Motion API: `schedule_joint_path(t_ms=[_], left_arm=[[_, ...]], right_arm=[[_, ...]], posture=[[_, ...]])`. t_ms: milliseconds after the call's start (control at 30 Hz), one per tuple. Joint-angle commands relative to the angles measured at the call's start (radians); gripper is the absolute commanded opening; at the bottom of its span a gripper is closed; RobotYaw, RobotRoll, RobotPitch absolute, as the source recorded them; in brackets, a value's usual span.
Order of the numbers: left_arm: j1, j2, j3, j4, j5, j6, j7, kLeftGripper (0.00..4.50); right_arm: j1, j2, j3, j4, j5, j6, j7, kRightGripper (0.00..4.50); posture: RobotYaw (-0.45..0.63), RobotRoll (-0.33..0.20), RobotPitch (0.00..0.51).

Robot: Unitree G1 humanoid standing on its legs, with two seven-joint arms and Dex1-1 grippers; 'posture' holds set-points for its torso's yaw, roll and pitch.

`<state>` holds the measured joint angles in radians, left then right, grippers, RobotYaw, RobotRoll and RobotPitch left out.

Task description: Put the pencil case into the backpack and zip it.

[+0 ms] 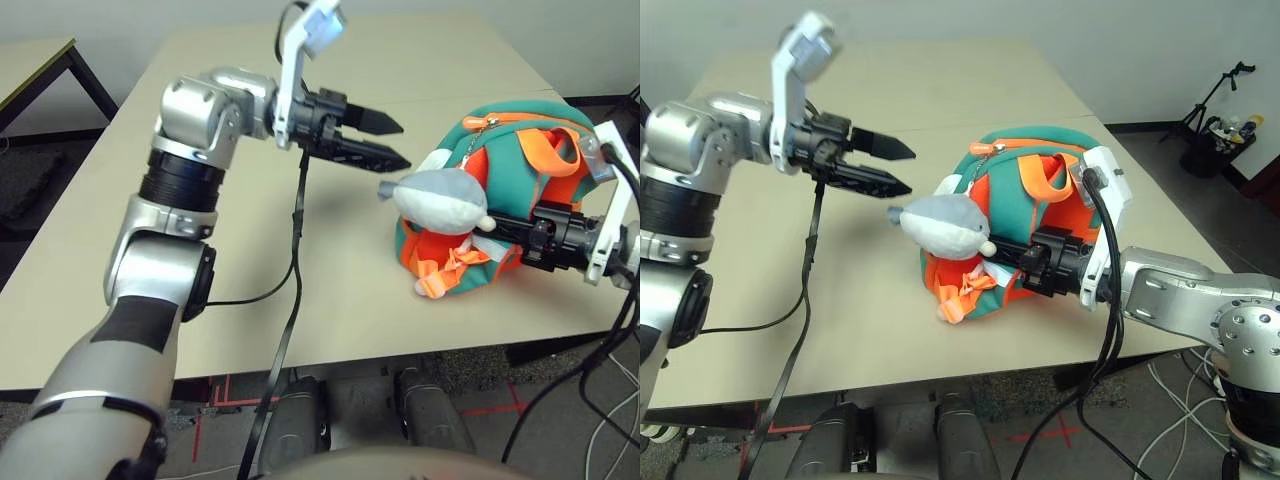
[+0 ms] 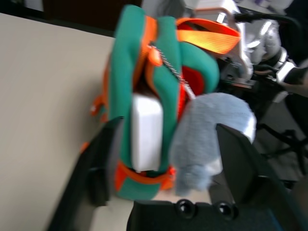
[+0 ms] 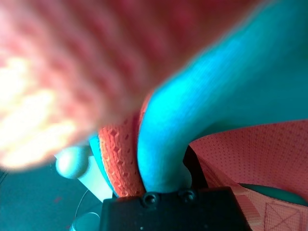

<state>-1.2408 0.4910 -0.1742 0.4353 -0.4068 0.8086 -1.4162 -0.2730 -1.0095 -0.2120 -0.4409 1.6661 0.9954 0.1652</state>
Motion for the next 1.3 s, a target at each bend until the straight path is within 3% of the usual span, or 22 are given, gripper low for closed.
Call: schedule_joint_path(t_ms=[33, 233, 533, 933, 1300], left_arm=[[0.01, -0.016, -0.037, 0.019, 0.043, -0.062, 0.007, 2.06], [0.041, -0.079, -0.065, 0.008, 0.061, -0.094, 0.027, 0.01], [0.079, -0.113, -0.102, -0.058, 0.057, -0.055, 0.03, 0.0], [0.105, -0.146, -0.113, 0.002, 0.1, -0.138, 0.08, 0.0], [0.118, -0.331, -0.117, 0.101, 0.135, -0.231, 0.209, 0.0]], right_arm=[[-0.014, 0.011, 0.02, -0.009, -0.008, 0.013, 0.012, 0.16], [-0.009, 0.023, 0.016, -0.014, -0.015, 0.017, 0.007, 0.16], [0.006, 0.034, 0.009, -0.028, -0.008, 0.011, -0.009, 0.16], [0.009, 0.045, 0.011, -0.035, -0.001, 0.01, -0.019, 0.16], [-0.003, 0.059, 0.025, -0.031, -0.005, 0.016, -0.013, 0.16]], posture=[[-0.1, 0.0, 0.07], [-0.11, 0.0, 0.07], [-0.12, 0.0, 0.078], [-0.11, 0.0, 0.09], [-0.1, 0.0, 0.093]])
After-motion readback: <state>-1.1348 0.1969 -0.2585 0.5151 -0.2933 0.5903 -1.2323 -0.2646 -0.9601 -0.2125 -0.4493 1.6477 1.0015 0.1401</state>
